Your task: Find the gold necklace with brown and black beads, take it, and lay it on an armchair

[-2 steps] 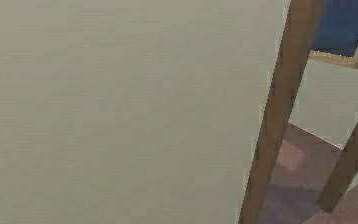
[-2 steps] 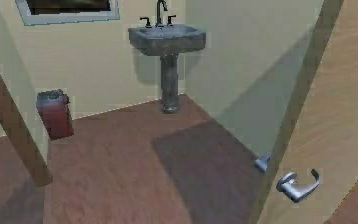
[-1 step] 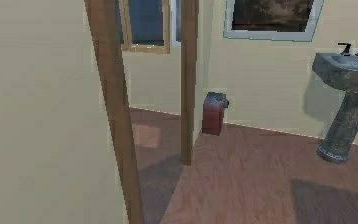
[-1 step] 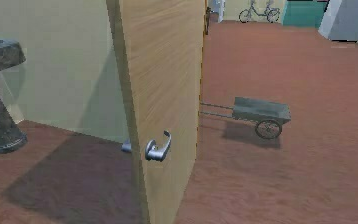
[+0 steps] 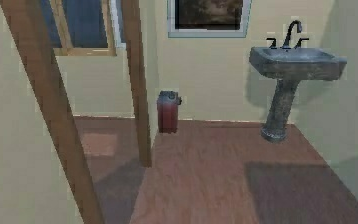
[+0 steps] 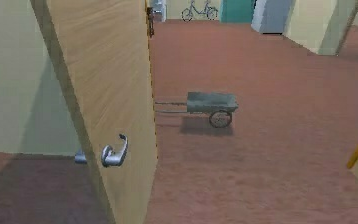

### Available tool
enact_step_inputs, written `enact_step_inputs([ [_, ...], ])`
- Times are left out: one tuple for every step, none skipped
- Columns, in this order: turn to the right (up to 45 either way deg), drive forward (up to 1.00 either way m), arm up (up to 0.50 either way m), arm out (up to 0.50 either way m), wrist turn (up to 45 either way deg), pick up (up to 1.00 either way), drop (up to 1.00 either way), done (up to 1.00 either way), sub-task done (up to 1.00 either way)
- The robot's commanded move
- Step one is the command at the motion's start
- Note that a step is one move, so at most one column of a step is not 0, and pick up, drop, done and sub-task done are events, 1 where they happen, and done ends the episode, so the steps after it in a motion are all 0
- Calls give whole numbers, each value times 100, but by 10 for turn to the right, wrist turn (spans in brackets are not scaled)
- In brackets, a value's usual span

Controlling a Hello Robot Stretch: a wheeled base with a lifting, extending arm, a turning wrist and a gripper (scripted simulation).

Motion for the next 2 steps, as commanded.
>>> enact_step_inputs([
  [0, 75, 0, 0, 0, 0, 0, 0, 0],
  [60, 0, 0, 0, 0, 0, 0, 0, 0],
])
